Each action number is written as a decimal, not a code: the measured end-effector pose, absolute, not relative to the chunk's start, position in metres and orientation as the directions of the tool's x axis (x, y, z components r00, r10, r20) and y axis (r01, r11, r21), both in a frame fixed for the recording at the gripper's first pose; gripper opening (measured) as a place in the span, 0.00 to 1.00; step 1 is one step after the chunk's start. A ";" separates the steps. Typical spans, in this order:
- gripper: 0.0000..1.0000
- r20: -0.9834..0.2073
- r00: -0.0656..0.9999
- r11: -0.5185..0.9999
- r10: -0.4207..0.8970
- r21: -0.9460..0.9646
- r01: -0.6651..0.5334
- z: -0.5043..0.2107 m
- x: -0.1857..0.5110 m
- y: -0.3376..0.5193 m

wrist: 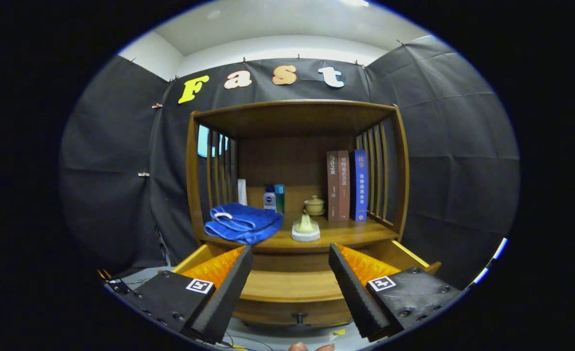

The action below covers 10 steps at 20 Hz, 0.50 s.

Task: Pull open the drawer, take out the items inside it, and place them on the countertop above the cabinet.

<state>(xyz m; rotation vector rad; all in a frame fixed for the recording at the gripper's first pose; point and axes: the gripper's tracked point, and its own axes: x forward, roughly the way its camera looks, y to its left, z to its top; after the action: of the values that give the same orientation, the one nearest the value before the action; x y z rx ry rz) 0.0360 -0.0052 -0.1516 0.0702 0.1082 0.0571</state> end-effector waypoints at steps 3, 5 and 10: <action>0.99 -0.140 0.990 0.997 0.034 0.074 -0.024 -0.199 0.024 -0.011; 0.99 -0.158 0.987 0.999 0.018 0.050 -0.010 -0.231 0.023 -0.016; 0.99 -0.215 0.976 0.999 0.023 0.050 -0.012 -0.289 0.025 -0.013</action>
<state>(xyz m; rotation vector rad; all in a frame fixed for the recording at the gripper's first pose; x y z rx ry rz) 0.0251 -0.0126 -0.2890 0.0483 0.2174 0.0179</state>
